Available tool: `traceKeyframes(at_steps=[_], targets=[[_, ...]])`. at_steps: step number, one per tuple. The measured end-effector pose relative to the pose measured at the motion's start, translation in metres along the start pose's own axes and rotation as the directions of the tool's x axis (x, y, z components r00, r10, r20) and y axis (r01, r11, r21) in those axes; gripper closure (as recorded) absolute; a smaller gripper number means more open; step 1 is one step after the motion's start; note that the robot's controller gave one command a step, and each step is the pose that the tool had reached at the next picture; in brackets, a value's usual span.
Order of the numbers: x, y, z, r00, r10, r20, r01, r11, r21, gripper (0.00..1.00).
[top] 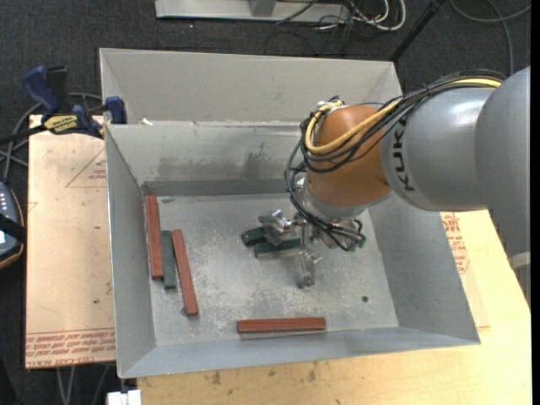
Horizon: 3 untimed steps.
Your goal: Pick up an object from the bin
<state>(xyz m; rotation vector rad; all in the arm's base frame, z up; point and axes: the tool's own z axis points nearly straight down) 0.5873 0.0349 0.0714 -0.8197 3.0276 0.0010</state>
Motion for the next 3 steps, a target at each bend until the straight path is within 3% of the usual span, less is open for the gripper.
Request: traceKeyframes(at_steps=[1, 2, 3], targets=[[-0.0496, 0.0196, -0.0021, 0.993, -0.118, 0.004, 0.118, 0.993, 0.0, 0.0], [-0.0491, 0.0181, -0.0032, 0.993, -0.116, 0.004, 0.116, 0.993, 0.0, 1.0], [-0.048, 0.018, -0.0018, 0.993, -0.115, 0.001, 0.115, 0.993, -0.001, 0.0]])
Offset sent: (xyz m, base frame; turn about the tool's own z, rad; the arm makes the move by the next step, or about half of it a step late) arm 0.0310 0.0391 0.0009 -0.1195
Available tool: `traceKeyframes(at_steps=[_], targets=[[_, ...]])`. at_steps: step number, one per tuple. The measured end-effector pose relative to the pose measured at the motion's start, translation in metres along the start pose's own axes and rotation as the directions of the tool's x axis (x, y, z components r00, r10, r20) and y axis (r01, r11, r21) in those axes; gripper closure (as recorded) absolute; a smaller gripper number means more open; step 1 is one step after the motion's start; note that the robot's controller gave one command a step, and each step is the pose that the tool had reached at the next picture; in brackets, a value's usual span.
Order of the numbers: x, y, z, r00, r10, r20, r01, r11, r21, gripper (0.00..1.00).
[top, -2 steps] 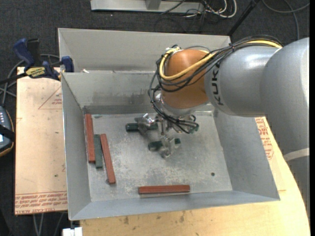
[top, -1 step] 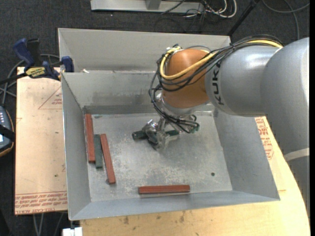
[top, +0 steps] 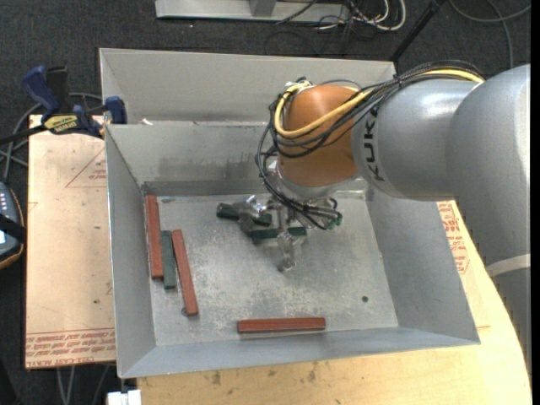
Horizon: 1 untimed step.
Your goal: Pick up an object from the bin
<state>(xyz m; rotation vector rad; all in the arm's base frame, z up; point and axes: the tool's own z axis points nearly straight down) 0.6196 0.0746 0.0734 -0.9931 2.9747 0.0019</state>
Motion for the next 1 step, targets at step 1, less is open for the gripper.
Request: traceKeyframes(at_steps=[1], targets=[[0.0306, -0.0681, 0.0015, 0.999, -0.033, 0.001, 0.033, 0.999, 0.005, 0.0]])
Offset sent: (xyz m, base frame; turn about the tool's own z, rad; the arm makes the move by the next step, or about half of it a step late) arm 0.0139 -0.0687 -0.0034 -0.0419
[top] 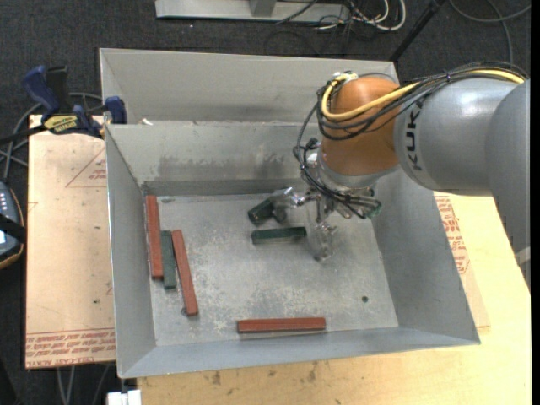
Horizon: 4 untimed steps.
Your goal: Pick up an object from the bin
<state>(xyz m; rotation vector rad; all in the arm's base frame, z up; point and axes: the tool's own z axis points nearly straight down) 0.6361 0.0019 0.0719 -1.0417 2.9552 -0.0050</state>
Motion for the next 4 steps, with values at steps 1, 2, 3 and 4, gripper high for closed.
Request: traceKeyframes(at_steps=[1, 2, 3, 4], targets=[[-0.002, 0.004, 0.001, 1.0, -0.004, -0.002, 0.004, 1.0, -0.005, 1.0], [0.021, -0.012, -0.152, 0.883, -0.469, 0.002, 0.469, 0.883, 0.0, 1.0], [0.021, -0.011, -0.149, 0.883, -0.469, 0.001, 0.469, 0.883, -0.007, 0.0], [0.053, 0.018, -0.047, 0.873, -0.487, -0.003, 0.487, 0.873, -0.018, 0.0]])
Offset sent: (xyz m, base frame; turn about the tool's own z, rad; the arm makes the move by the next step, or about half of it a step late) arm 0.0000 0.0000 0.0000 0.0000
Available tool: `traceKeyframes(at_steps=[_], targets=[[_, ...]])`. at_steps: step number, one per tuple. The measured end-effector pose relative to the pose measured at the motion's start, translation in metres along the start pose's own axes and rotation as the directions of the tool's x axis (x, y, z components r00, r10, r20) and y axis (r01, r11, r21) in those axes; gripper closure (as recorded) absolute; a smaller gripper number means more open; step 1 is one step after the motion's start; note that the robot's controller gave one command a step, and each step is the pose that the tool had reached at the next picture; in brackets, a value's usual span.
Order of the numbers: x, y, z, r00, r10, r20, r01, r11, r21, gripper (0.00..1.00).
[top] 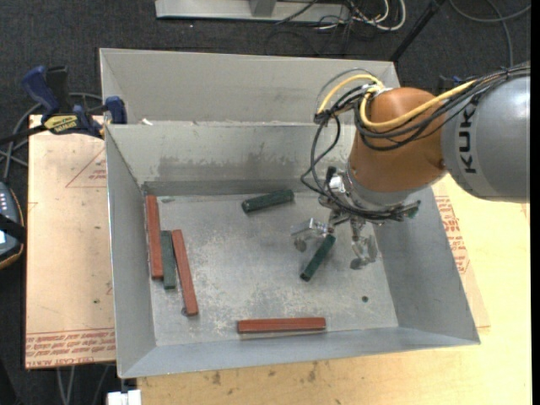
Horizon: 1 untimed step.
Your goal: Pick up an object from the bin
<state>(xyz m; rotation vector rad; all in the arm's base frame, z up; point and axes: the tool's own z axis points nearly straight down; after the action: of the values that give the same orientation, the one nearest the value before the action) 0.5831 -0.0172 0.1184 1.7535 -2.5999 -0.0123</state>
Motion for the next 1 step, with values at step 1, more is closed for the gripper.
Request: traceKeyframes(at_steps=[1], targets=[[-0.0028, -0.0156, 0.0511, 0.995, -0.095, 0.001, 0.095, 0.995, 0.006, 0.0]])
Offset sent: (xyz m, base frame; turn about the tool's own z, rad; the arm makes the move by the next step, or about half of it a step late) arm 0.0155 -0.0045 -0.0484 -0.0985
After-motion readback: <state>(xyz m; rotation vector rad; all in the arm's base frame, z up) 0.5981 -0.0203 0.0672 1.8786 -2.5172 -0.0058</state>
